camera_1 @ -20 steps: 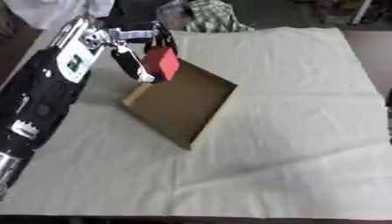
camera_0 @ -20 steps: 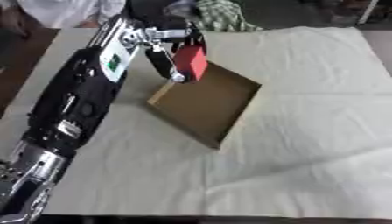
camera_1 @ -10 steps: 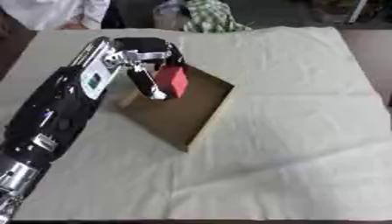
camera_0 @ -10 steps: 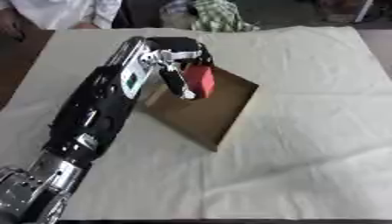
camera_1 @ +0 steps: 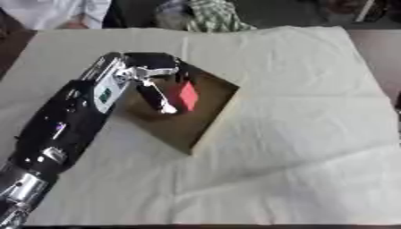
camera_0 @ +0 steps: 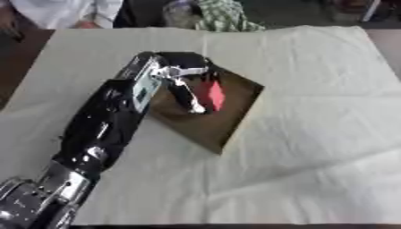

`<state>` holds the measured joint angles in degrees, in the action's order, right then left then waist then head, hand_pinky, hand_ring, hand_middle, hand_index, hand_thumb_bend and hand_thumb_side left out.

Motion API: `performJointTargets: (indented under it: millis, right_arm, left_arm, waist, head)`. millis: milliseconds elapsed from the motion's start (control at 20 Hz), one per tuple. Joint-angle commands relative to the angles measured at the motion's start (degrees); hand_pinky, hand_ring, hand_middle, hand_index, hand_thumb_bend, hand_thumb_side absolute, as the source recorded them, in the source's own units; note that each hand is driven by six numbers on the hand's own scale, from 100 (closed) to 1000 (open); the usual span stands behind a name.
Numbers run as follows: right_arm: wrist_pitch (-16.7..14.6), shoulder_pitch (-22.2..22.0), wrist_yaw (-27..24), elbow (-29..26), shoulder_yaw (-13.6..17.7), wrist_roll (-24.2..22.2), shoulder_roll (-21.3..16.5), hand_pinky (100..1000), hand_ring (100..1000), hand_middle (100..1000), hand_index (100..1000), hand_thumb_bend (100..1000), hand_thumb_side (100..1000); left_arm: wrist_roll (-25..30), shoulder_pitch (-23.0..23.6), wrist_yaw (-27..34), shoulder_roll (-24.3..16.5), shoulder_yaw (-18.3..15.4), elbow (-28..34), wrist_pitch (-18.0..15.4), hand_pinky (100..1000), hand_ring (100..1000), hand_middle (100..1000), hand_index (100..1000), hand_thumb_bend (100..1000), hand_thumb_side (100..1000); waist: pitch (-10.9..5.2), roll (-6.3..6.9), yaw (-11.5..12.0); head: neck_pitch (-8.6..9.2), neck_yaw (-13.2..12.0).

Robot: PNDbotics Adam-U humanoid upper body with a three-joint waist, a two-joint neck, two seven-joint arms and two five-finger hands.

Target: Pick up objects on the table and place them in the box.

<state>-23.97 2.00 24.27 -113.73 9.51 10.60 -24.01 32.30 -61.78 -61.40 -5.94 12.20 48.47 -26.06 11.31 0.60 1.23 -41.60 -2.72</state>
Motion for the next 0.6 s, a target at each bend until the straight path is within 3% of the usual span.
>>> performJointTargets:
  millis: [50, 250, 600]
  right_arm:
    - [0.2, 0.3, -0.4, -0.9, 0.4, 0.0, -0.7, 871, 779, 835, 782, 100, 817]
    - [0.3, 0.3, -0.4, -0.9, 0.4, -0.1, -0.6, 871, 779, 835, 782, 100, 817]
    - [0.4, -0.1, -0.5, -0.9, 0.5, -0.1, -0.5, 872, 779, 835, 782, 100, 817]
  left_arm:
    - [0.0, -1.0, -1.8, -0.5, -0.1, 0.8, -0.9, 723, 832, 791, 899, 662, 359]
    - [-0.9, -1.0, -3.8, -0.7, -0.3, 1.3, -1.4, 734, 847, 805, 907, 699, 342]
    - [-1.8, -1.0, -1.7, -0.9, -0.6, 3.7, -2.0, 711, 826, 779, 897, 580, 352]
  waist:
    - [-0.84, -0.19, 0.0]
    - [-0.95, -0.18, 0.1]
    - [-1.31, -0.28, 0.3]
  head:
    - [0.52, 0.1]
    - [0.52, 0.1]
    - [0.29, 0.1]
